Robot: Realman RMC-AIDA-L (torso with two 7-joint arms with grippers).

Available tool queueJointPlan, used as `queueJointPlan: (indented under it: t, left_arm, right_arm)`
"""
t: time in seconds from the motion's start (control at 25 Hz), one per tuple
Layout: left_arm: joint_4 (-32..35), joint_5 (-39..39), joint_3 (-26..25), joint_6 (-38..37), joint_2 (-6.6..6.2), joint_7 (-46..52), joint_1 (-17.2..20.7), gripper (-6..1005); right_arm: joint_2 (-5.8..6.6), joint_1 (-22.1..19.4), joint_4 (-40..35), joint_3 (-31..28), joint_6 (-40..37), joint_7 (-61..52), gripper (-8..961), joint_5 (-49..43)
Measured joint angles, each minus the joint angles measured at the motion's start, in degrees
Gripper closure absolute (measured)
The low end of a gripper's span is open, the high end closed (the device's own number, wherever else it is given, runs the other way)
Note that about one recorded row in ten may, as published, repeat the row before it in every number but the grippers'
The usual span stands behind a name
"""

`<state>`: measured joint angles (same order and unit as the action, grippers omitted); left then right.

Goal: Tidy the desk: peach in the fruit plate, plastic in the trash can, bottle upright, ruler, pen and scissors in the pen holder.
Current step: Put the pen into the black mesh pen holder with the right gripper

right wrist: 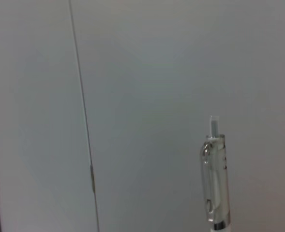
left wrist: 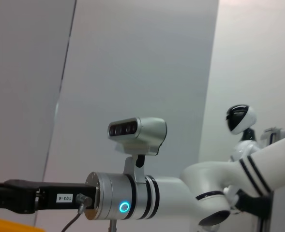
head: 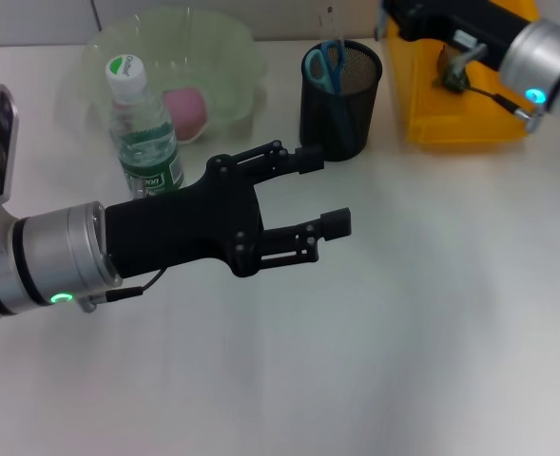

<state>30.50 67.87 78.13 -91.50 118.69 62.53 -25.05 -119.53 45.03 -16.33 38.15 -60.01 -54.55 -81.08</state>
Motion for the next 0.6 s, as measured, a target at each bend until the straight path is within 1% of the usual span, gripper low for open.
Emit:
queueJointPlan:
  t: [0.08, 0.16, 0.32, 0.6]
  left_arm:
    - [0.00, 0.06, 0.07, 0.82, -0.01, -0.04, -0.24, 212]
    - [0.02, 0.08, 0.17, 1.19, -0.06, -0.09, -0.51, 212]
    - [0.22, 0.10, 0.17, 1.36, -0.06, -0.11, -0.90, 212]
    - [0.02, -0.14, 0.12, 1.97, 0.07, -0.12, -1.90, 212]
  right_arm:
    - [-0.05, 1.57, 2.81, -0.11, 1.88, 5.19, 740, 0.95]
    - [-0.09, 2.37, 4.28, -0.14, 2.57, 7.37, 738, 1.12]
    - [-0.18, 2.99, 5.20, -0.45, 2.73, 7.59, 733, 1.16]
    - [-0.16, 2.35, 5.51, -0.11, 2.88, 6.75, 724, 1.20]
